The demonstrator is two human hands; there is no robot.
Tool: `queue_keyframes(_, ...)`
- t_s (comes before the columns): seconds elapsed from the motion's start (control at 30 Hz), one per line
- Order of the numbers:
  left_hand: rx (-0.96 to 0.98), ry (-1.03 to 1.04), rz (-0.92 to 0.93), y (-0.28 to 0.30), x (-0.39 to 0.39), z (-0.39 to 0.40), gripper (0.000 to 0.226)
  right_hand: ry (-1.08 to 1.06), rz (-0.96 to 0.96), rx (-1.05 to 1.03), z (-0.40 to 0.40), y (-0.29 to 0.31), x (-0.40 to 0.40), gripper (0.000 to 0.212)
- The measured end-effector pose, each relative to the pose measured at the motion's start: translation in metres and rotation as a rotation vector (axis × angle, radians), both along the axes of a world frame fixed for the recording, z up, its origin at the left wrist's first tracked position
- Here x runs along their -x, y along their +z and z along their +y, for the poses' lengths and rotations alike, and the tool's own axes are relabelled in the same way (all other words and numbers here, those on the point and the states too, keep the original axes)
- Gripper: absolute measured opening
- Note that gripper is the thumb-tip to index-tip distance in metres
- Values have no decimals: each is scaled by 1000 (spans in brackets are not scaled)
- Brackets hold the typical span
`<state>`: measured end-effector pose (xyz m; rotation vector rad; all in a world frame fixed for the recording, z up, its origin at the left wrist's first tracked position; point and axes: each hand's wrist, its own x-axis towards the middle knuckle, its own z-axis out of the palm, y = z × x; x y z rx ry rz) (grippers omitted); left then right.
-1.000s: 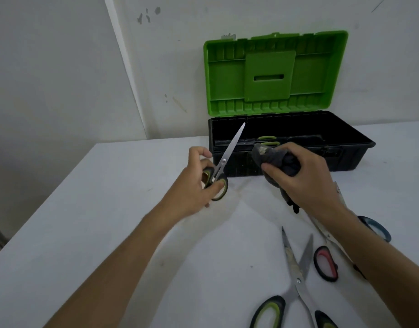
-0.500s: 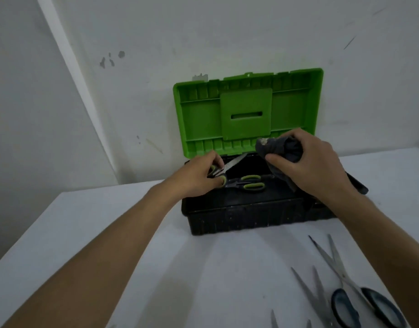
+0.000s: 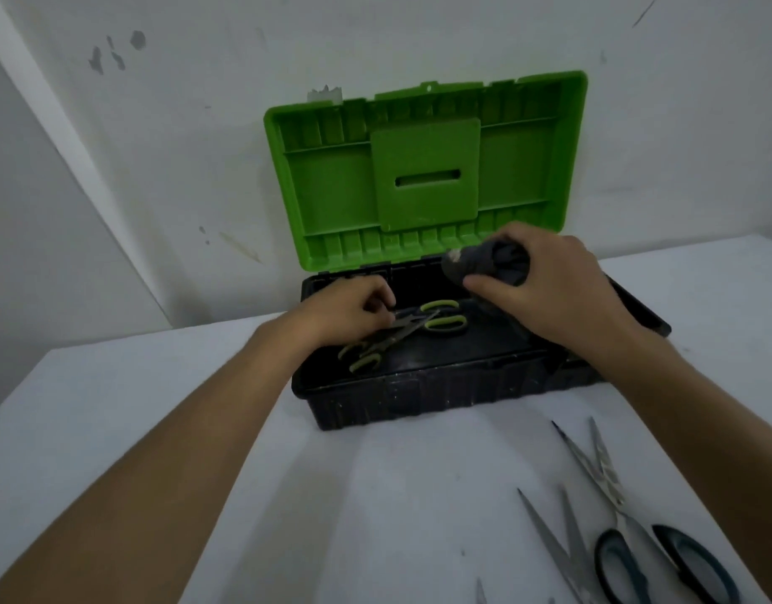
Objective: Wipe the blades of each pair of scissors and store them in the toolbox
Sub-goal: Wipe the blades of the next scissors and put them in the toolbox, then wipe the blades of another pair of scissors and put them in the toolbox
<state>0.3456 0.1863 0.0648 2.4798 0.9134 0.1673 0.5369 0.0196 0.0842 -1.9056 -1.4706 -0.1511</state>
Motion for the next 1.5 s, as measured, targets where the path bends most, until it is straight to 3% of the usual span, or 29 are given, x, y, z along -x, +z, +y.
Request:
queue_keyframes(0.17, -148, 52, -311, 10, 19, -66, 4, -3, 110, -208, -54, 0, 20, 32)
queue_keyframes(0.23, -177, 60, -328, 5, 27, -102, 2, 0, 144, -227, -78, -11, 30, 32)
queue_keyframes(0.4, -346, -71, -131, 0, 51, -162, 34, 3, 179, -168, -125, -45, 55, 34)
queue_keyframes(0.53, -330, -88, -123, 14, 69, -199, 29, 1, 181, -171, -144, -56, 71, 35)
queue_keyframes(0.6, -231, -139, 37, 12, 79, -221, 31, 0, 161, -176, -149, -57, 76, 36)
queue_keyframes(0.7, -192, -182, 343, 0, 93, -253, 52, 8, 102, -143, -158, -65, 83, 38)
queue_keyframes(0.8, -225, -199, 444, -13, 103, -270, 61, 6, 92, -109, -162, -73, 85, 39)
queue_keyframes(0.87, -226, -174, 388, -20, 102, -266, 60, 3, 118, -109, -161, -73, 87, 38)
queue_keyframes(0.93, -162, -81, 197, -27, 98, -260, 55, 9, 184, -132, -159, -71, 91, 35)
queue_keyframes(1.03, -35, 93, -184, -37, 89, -259, 49, 86, 440, -177, -154, -67, 104, 28)
queue_keyframes(1.13, 119, 203, -326, -44, 86, -268, 53, 170, 726, -179, -146, -66, 116, 29)
queue_keyframes(1.2, 75, 205, -178, -50, 92, -276, 62, 170, 784, -206, -142, -68, 118, 28)
queue_keyframes(1.3, -145, 73, 94, -59, 108, -292, 71, 137, 774, -268, -141, -71, 116, 26)
queue_keyframes(1.5, -104, -58, 109, -58, 123, -287, 37, 123, 723, -284, -143, -77, 115, 27)
